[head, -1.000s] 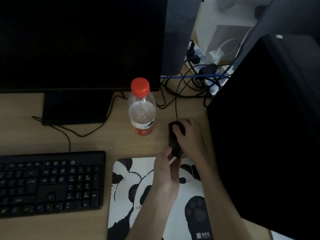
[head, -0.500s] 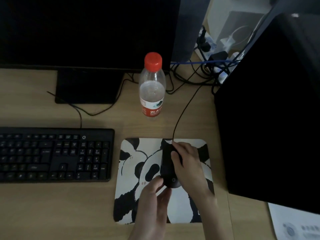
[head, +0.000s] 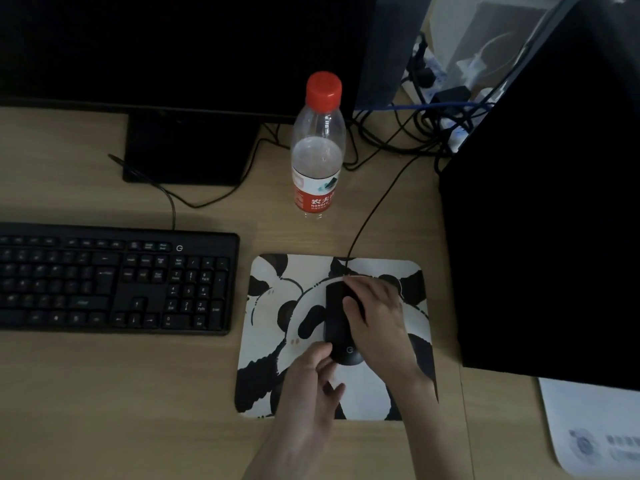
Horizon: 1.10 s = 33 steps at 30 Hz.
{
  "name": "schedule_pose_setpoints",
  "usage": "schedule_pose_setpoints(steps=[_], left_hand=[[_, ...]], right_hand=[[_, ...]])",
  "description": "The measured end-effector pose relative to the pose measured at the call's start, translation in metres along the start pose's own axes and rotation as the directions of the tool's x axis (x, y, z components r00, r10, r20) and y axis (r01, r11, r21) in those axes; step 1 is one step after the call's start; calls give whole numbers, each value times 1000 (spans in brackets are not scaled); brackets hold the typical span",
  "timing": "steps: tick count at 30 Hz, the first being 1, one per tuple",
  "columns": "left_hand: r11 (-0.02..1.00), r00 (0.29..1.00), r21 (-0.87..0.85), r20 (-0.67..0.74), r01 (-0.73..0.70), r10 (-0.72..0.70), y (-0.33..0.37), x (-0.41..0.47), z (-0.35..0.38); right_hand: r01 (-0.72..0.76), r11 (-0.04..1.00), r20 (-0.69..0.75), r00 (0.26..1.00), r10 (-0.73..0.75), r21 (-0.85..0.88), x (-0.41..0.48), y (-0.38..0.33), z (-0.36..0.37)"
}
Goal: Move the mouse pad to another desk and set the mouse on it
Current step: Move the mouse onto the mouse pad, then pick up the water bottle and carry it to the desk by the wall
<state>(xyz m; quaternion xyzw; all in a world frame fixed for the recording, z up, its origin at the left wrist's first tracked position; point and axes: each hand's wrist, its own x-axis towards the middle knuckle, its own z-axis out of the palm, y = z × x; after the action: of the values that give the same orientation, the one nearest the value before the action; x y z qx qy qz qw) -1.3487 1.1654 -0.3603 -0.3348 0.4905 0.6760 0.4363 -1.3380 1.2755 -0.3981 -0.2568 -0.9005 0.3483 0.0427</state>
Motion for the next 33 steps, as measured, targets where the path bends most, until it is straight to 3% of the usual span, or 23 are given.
schedule_pose_setpoints(steps=[5,9,12,15,20,24,33], left_hand=[[993,986,74,-126,-96,105,18,-3,3],[938,946,185,-87,-293,313,55,9,0],[788,835,308,46,-534,548,93,17,11],[616,718,390,218,-685,661,125,27,24],[428,635,481,453,-765,626,157,49,41],[271,538,494,550,-826,638,165,67,46],[249,488,451,555,-857,674,174,77,53]], right_hand=[[-31,996,3,1000,31,82,0,-6,-14],[-55,975,-42,997,65,217,15,-16,-38],[-43,916,-70,995,77,398,37,-27,-55],[-17,836,-82,994,73,548,63,-39,-64],[18,802,-12,1000,-13,597,99,-47,-56],[43,795,26,997,-75,606,114,-43,-42],[62,773,-56,998,-34,632,136,-45,-31]])
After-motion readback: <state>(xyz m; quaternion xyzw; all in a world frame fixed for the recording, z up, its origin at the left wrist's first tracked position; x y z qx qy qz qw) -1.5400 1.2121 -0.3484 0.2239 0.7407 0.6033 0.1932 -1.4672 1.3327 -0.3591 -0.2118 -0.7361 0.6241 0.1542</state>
